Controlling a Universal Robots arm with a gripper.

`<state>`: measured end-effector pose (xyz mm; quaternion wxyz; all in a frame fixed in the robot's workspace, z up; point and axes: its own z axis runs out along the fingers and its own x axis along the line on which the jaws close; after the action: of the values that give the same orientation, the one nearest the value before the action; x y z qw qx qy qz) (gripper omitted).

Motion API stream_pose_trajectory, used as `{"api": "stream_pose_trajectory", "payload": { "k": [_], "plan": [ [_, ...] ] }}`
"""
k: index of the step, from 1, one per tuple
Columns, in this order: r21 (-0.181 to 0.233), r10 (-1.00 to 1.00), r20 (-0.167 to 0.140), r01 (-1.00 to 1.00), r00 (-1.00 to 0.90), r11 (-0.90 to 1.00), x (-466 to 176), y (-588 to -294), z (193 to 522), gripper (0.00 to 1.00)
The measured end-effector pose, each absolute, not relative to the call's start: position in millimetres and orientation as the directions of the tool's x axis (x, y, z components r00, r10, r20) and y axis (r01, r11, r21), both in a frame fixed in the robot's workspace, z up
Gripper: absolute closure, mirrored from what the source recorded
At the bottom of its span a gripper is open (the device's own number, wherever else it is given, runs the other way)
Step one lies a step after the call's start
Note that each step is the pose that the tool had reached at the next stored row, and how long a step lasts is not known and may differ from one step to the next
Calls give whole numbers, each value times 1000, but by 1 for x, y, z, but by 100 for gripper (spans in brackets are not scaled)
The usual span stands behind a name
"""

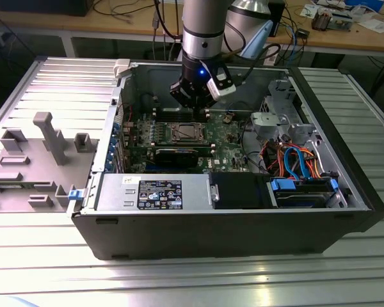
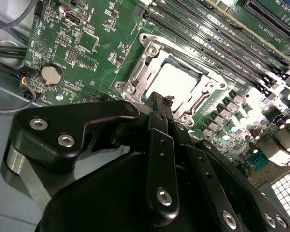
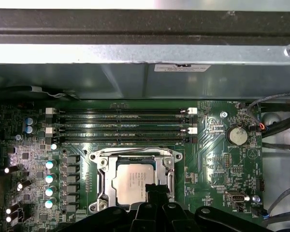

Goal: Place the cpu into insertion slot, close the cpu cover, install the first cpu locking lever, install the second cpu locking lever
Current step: 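Install the second cpu locking lever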

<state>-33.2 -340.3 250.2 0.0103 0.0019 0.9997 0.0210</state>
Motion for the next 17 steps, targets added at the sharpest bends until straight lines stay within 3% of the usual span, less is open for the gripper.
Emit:
{"api": "stream_pose_trajectory", "payload": {
  "k": [17],
  "plan": [
    [42, 4, -18, 3, -1000, 999, -33, -349, 256, 89]
  ]
}}
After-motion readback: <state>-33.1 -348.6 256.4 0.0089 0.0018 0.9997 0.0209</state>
